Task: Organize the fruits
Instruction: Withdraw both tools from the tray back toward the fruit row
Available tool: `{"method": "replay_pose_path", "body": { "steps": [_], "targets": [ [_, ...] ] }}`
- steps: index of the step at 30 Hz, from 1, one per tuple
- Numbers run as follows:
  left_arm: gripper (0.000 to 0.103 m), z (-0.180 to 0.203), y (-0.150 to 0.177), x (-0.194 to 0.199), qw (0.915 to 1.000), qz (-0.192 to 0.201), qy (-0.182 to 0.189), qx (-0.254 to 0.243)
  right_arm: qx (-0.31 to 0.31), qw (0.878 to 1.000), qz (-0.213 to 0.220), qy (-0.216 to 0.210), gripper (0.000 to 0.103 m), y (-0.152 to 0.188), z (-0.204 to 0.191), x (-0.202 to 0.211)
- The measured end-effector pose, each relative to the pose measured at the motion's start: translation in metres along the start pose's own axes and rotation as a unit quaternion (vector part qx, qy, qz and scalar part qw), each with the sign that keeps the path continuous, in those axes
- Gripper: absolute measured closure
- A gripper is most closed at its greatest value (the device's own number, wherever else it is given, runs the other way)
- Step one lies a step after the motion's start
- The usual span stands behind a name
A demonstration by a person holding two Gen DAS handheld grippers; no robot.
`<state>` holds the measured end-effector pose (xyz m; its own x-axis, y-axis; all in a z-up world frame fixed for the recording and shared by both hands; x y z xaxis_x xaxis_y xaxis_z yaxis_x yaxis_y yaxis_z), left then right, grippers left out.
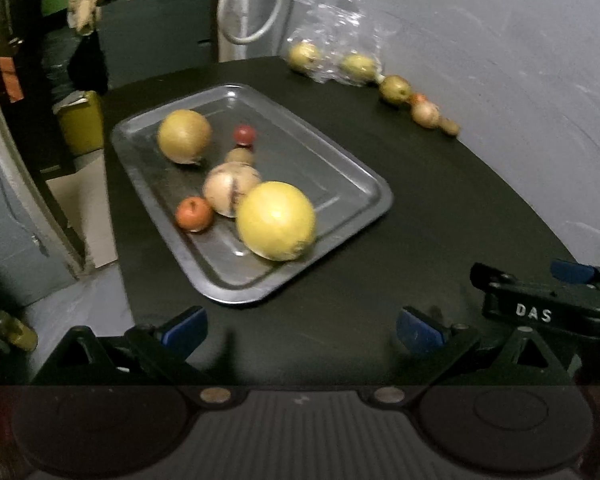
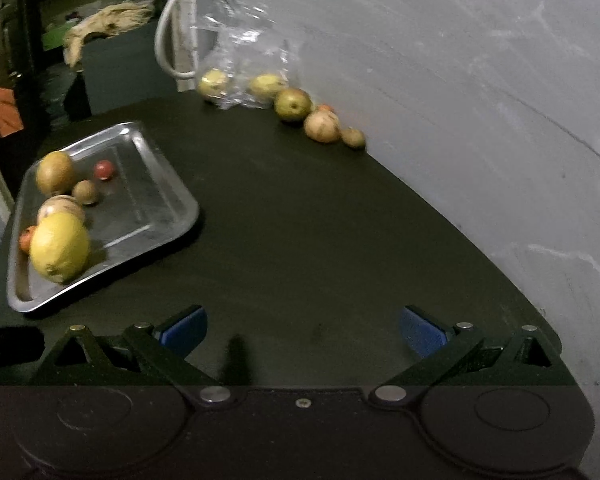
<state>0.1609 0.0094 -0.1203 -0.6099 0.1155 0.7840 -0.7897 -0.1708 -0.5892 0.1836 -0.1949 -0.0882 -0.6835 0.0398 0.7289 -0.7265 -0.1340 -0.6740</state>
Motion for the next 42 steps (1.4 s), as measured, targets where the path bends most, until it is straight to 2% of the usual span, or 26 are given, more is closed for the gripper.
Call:
{"method": "replay_pose_path", "body": {
  "steps": [9,22,28,35,42],
  "targets": [
    [0.001,0.025,-0.011,-0.015,0.9993,0.0,0.036,0.012,-0.02,0.999,0.018,0.017,0.001,-0.002,0.029,-0.005],
    [0.001,0.05,-0.059,-0.038,0.9988,0.008,0.038,0.029,-0.038,0.998,0.048,0.025,0.001,-0.023,0.058,-0.025],
    [0.001,0.046,-0.082,-0.055,0.9977,0.009,0.032,0.059,-0.018,0.999,0.048,0.011,0.001,-0.031,0.057,-0.039],
    [0.001,0.036,-0.107,-0.069,0.9939,0.017,0.022,0.106,-0.002,0.999,0.024,-0.025,0.001,-0.043,0.048,-0.066],
    [0.001,0.024,-0.144,-0.083,0.9911,0.041,0.012,0.126,0.058,0.994,0.056,-0.067,0.001,-0.077,0.024,-0.086]
  ]
}}
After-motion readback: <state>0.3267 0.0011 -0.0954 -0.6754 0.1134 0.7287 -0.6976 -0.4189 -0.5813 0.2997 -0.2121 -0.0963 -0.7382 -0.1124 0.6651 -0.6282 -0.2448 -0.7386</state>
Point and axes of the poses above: each gripper's, at about its wrist camera, not at the fingertips, and x roughly against the way its jaws point, z to its right, y to its underside, the point moved 6 cm from there along -x, roughly the way its jaws point, and after that the axes turned 5 degrees about y, right-handed, at the moved point
